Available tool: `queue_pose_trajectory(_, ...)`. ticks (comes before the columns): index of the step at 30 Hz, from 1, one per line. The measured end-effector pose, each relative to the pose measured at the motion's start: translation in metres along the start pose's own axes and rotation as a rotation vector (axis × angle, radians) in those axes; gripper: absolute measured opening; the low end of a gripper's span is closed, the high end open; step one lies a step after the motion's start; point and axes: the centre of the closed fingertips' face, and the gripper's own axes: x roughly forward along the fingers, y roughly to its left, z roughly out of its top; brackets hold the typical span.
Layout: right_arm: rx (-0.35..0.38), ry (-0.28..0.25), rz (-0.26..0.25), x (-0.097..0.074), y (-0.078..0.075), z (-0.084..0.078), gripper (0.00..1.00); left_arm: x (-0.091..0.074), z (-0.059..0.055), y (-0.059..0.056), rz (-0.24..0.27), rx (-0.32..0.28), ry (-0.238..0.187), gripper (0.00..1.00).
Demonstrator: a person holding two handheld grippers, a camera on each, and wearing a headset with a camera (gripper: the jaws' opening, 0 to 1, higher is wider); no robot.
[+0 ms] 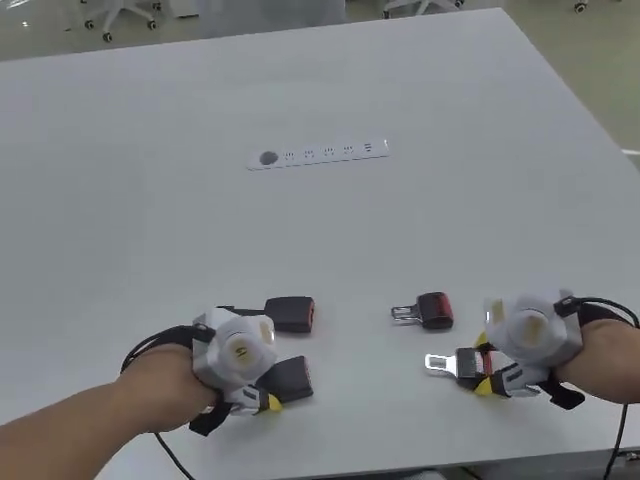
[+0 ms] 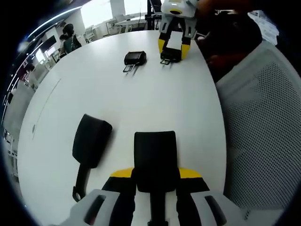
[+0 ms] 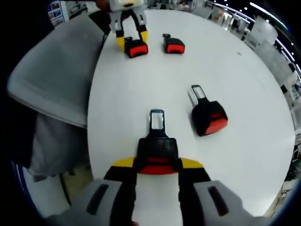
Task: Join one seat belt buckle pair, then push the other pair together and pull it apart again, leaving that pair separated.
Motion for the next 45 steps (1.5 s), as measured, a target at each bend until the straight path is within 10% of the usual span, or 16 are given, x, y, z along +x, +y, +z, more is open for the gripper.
queue_pose_trajectory(14, -0.052, 0.016, 0.012, 0.000, 0.003, 0.002, 0.34, 0.000, -0.004, -0.002, -0.095, 0.187, 0.085, 0.34)
queue_pose_trajectory(22, -0.076, 0.035, 0.025, 0.002, 0.003, 0.005, 0.34, -0.001, -0.004, -0.002, -0.087, 0.170, 0.086, 0.34)
queue_pose_trajectory(45, -0.101, -0.054, 0.030, 0.035, 0.033, 0.088, 0.34, -0.001, -0.004, -0.002, -0.082, 0.170, 0.087, 0.34)
